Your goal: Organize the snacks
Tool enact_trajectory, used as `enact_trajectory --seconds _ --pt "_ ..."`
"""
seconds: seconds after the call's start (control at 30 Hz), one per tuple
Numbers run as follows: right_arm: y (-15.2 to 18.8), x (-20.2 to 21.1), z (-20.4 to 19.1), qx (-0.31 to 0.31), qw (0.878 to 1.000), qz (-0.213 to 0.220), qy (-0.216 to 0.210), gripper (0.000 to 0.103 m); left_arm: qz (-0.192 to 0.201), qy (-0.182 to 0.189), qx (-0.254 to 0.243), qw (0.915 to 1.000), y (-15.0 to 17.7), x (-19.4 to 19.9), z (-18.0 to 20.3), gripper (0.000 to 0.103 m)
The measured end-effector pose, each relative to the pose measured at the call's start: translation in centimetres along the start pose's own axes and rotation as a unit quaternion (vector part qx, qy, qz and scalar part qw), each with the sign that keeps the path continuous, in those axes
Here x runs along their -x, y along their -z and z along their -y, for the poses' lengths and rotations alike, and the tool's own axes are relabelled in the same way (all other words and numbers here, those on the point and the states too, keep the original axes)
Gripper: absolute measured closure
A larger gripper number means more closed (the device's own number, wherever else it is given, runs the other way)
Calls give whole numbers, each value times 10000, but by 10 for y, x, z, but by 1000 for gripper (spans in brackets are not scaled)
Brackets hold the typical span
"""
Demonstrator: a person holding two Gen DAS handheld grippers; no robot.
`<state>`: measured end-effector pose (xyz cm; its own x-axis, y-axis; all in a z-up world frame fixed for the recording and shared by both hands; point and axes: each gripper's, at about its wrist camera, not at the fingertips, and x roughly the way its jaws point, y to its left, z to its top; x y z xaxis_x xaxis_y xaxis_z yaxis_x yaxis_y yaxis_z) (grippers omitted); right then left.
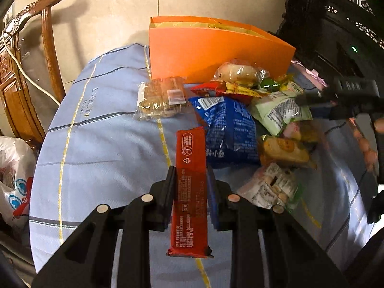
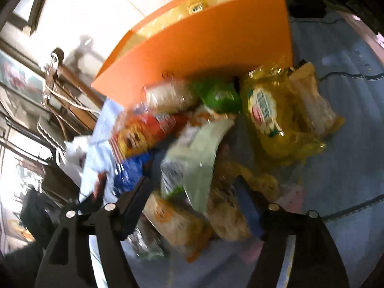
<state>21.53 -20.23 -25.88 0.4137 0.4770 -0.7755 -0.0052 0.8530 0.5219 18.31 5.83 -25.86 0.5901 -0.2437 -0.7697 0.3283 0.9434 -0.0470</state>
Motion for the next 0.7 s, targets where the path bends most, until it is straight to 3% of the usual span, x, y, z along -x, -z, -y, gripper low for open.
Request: enact_trajectory --seconds 0.1,0.13,0.17,0.3,0.37,0.5,0.7 --pt "-17 -8 3 -289 9996 31 17 28 -23 -85 34 10000 1 3 -2 80" --pt "-20 -13 3 -356 9994 -42 41 33 -29 -103 44 9999 1 4 -3 80" --pt "-24 -22 -3 -242 9994 -131 230 61 -37 -123 54 9999 1 4 -4 80" --pt "-24 -22 -35 561 9972 -70 495 80 19 -198 121 9997 -1 9 -6 79" --pt "-18 -12 -53 1069 9931 -25 473 96 69 -192 183 9996 -3 12 -7 80" --pt "-10 16 -79 1645 9856 131 361 100 275 -123 175 9994 -13 20 -5 79" --pt "-9 52 -77 1577 9865 388 222 101 314 -72 201 9993 -19 19 -1 79"
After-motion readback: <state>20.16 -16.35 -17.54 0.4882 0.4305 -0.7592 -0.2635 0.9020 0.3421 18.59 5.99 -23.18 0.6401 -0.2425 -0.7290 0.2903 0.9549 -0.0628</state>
